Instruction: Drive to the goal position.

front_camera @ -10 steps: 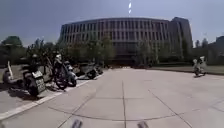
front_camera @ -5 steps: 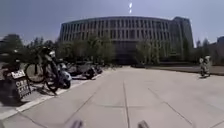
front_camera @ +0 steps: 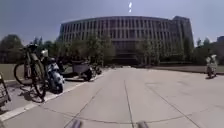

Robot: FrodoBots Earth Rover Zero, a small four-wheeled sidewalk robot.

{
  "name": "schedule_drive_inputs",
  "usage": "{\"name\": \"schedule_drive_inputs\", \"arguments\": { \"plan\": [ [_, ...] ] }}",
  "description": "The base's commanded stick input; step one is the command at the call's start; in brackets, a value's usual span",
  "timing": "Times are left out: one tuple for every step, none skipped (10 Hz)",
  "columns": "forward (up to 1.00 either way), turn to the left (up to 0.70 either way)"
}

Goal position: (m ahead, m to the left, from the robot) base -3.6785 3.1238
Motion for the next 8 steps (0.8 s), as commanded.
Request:
{"name": "schedule_drive_inputs", "arguments": {
  "plan": [
    [0.76,0.0],
    [0.0,0.0],
    [0.0,0.0],
    [0.0,0.0],
    [0.0,0.0],
    [0.0,0.0],
    [0.0,0.0],
    [0.0,0.0]
  ]
}}
